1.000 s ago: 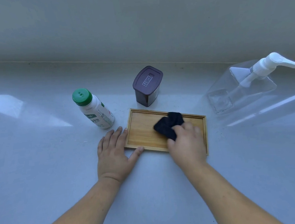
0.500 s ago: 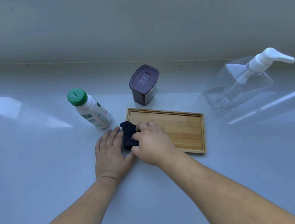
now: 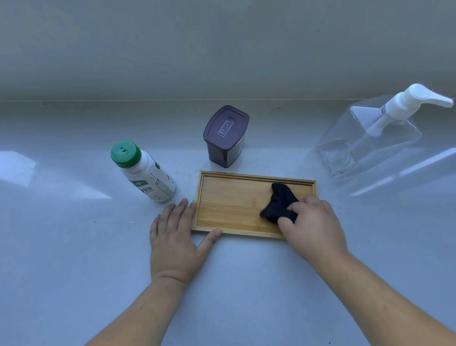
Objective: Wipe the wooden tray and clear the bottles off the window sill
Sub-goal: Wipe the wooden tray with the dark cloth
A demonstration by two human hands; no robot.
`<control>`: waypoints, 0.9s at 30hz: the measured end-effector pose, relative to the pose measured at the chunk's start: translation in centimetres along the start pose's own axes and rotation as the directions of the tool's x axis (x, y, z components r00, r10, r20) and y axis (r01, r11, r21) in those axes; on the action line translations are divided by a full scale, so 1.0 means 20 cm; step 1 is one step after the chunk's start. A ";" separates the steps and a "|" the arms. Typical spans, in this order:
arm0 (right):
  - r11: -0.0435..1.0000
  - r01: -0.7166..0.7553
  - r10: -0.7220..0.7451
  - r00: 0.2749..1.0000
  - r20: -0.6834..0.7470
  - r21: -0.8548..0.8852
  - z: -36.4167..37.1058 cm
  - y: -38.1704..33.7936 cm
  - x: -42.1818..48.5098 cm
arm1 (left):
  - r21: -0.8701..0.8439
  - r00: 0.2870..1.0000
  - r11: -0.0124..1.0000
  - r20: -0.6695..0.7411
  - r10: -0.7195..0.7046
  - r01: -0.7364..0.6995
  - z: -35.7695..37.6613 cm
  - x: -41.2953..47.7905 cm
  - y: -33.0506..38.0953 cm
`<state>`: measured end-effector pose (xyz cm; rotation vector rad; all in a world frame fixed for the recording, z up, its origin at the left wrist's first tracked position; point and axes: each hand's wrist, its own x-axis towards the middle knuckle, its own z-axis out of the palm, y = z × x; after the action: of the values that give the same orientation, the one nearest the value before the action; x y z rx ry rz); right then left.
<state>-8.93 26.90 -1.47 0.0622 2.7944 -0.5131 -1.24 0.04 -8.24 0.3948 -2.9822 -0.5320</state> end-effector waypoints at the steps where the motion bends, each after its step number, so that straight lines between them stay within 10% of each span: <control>1: 0.997 -0.036 0.038 0.999 -0.030 0.070 0.02 -0.06 0.02 | 0.000 1.000 1.000 -0.004 0.002 -0.002 0.00 0.00 0.00; 15: 0.874 0.486 -0.483 0.868 0.111 0.003 0.20 -0.41 -0.01 | -0.017 1.000 1.000 -0.025 0.008 -0.008 0.03 0.00 -0.01; 23: 0.991 0.122 -0.123 0.992 0.000 -0.054 -0.03 0.11 0.02 | -0.008 1.000 1.000 -0.008 0.003 -0.003 0.02 -0.01 0.00; 27: 0.979 0.197 -0.198 0.980 0.016 0.053 -0.05 0.06 -0.11 | -0.013 1.000 1.000 0.006 0.000 0.000 0.01 0.00 0.00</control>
<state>-6.98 28.46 -0.37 -0.2109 2.7819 -0.6278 -1.32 0.04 -8.35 0.3932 -2.9832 -0.5529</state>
